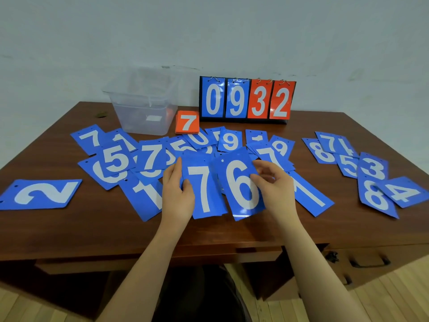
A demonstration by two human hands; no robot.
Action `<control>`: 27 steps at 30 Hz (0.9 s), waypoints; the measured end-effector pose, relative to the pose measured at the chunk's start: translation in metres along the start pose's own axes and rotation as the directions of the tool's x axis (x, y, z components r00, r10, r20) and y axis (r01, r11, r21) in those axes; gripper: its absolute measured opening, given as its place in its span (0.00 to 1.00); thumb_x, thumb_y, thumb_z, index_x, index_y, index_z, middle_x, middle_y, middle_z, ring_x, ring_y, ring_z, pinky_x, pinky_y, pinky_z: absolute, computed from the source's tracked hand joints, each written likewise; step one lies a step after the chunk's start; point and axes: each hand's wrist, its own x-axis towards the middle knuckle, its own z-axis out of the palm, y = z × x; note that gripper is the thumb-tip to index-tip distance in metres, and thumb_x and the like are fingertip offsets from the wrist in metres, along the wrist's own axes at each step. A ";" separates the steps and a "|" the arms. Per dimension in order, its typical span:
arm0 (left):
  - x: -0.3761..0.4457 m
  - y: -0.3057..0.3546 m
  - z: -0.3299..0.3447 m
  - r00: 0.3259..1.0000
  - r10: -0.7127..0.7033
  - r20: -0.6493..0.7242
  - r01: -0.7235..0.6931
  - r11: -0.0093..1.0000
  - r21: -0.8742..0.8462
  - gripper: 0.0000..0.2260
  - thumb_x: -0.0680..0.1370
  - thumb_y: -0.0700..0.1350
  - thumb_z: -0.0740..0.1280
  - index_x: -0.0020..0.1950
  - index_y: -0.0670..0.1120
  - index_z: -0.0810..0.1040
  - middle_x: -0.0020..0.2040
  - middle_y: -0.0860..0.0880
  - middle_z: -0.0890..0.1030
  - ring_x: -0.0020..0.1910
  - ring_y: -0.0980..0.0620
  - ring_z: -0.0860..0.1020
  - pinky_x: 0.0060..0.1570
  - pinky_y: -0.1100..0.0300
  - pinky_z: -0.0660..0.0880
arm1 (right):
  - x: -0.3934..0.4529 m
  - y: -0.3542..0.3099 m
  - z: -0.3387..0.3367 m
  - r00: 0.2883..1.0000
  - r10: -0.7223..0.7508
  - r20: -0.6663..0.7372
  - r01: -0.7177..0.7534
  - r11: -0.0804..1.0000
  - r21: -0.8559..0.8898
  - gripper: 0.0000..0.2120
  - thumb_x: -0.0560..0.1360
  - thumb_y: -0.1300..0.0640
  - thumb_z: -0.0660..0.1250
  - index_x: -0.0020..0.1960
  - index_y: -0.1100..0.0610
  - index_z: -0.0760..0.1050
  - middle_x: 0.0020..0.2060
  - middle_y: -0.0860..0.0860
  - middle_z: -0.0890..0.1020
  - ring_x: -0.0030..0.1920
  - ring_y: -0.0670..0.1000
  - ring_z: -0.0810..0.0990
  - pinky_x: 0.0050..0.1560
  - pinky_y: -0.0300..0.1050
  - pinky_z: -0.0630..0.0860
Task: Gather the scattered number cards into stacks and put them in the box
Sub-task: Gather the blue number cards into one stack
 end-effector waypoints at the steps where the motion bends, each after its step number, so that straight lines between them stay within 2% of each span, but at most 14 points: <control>1: 0.000 0.002 -0.001 1.000 -0.002 0.013 0.002 1.000 -0.012 0.24 0.81 0.39 0.56 0.74 0.55 0.56 0.71 0.53 0.61 0.58 0.54 0.73 0.32 0.70 0.72 | -0.002 -0.001 0.003 1.000 0.022 0.007 -0.023 0.998 0.052 0.11 0.75 0.62 0.67 0.54 0.49 0.77 0.47 0.49 0.79 0.51 0.47 0.79 0.46 0.43 0.80; 5: -0.003 0.012 0.001 0.998 0.022 0.059 -0.017 0.996 -0.092 0.23 0.81 0.41 0.57 0.74 0.55 0.58 0.65 0.59 0.61 0.50 0.64 0.73 0.33 0.73 0.75 | -0.010 0.000 0.027 0.999 0.048 -0.011 -0.047 0.995 0.088 0.11 0.74 0.63 0.68 0.51 0.47 0.77 0.44 0.48 0.78 0.50 0.49 0.79 0.49 0.50 0.80; 8: -0.006 0.013 0.006 0.997 0.042 0.068 -0.033 0.990 -0.135 0.24 0.79 0.43 0.61 0.74 0.53 0.58 0.68 0.53 0.63 0.58 0.59 0.71 0.40 0.69 0.76 | -0.013 0.002 0.046 0.999 0.043 -0.014 -0.041 0.991 0.131 0.11 0.74 0.64 0.67 0.53 0.51 0.78 0.42 0.50 0.78 0.47 0.51 0.78 0.48 0.52 0.78; 11: -0.007 0.009 0.008 0.998 0.051 0.041 -0.047 0.993 -0.105 0.26 0.78 0.42 0.63 0.74 0.51 0.58 0.69 0.52 0.62 0.60 0.60 0.68 0.40 0.75 0.74 | -0.011 0.004 0.057 0.999 0.041 0.022 -0.044 0.991 0.128 0.11 0.74 0.63 0.67 0.53 0.50 0.77 0.45 0.53 0.79 0.47 0.51 0.78 0.47 0.52 0.78; 12: -0.006 0.008 0.007 0.999 0.043 0.024 -0.041 0.995 -0.091 0.26 0.78 0.42 0.63 0.74 0.51 0.58 0.70 0.51 0.62 0.61 0.60 0.68 0.42 0.75 0.74 | -0.009 0.007 0.059 0.999 0.036 0.034 -0.039 0.995 0.093 0.10 0.74 0.62 0.68 0.53 0.51 0.77 0.47 0.53 0.79 0.48 0.50 0.78 0.47 0.51 0.78; 14: -0.002 0.004 0.003 1.000 0.023 -0.009 -0.023 0.996 -0.082 0.26 0.78 0.42 0.63 0.74 0.52 0.58 0.71 0.50 0.62 0.65 0.55 0.69 0.50 0.65 0.77 | -0.002 0.013 0.058 0.999 0.025 0.032 -0.025 1.000 0.000 0.09 0.75 0.57 0.68 0.54 0.52 0.77 0.50 0.53 0.79 0.49 0.49 0.76 0.48 0.47 0.77; 16: 0.003 0.001 -0.002 1.000 -0.002 -0.026 0.000 0.995 -0.105 0.26 0.78 0.42 0.62 0.74 0.51 0.58 0.71 0.49 0.63 0.66 0.52 0.69 0.53 0.57 0.78 | 0.009 0.021 0.055 1.000 0.022 0.008 -0.020 0.985 -0.172 0.12 0.74 0.53 0.69 0.56 0.53 0.76 0.53 0.52 0.76 0.54 0.51 0.75 0.50 0.45 0.73; 18: 0.007 -0.002 -0.008 0.999 -0.014 -0.037 0.009 0.990 -0.140 0.25 0.79 0.41 0.62 0.74 0.51 0.59 0.70 0.49 0.63 0.63 0.53 0.71 0.51 0.57 0.78 | 0.021 0.028 0.051 0.999 0.043 -0.005 -0.040 0.887 -0.461 0.19 0.72 0.47 0.69 0.60 0.54 0.74 0.58 0.53 0.73 0.60 0.55 0.70 0.57 0.49 0.67; 20: 0.010 -0.004 -0.014 0.999 -0.011 -0.051 0.004 0.989 -0.149 0.25 0.79 0.40 0.61 0.74 0.50 0.59 0.69 0.50 0.64 0.56 0.56 0.74 0.45 0.62 0.78 | 0.028 0.032 0.048 0.995 0.096 0.013 -0.063 0.745 -0.664 0.28 0.71 0.42 0.69 0.66 0.54 0.70 0.64 0.54 0.68 0.65 0.57 0.65 0.65 0.53 0.60; 23: 0.012 -0.010 -0.021 0.998 -0.001 -0.063 -0.008 0.989 -0.149 0.24 0.79 0.39 0.62 0.74 0.49 0.60 0.67 0.49 0.66 0.54 0.55 0.75 0.42 0.61 0.79 | 0.033 0.035 0.044 0.987 0.151 0.054 -0.057 0.647 -0.760 0.34 0.70 0.37 0.68 0.70 0.52 0.65 0.68 0.54 0.63 0.69 0.57 0.60 0.68 0.55 0.55; 27: 0.013 -0.016 -0.025 0.998 -0.016 -0.061 0.006 0.987 -0.163 0.24 0.78 0.38 0.62 0.73 0.48 0.61 0.65 0.48 0.68 0.54 0.55 0.75 0.45 0.54 0.80 | 0.037 0.036 0.039 0.983 0.159 0.089 -0.044 0.679 -0.733 0.35 0.68 0.36 0.69 0.70 0.50 0.66 0.68 0.52 0.64 0.70 0.57 0.59 0.69 0.55 0.54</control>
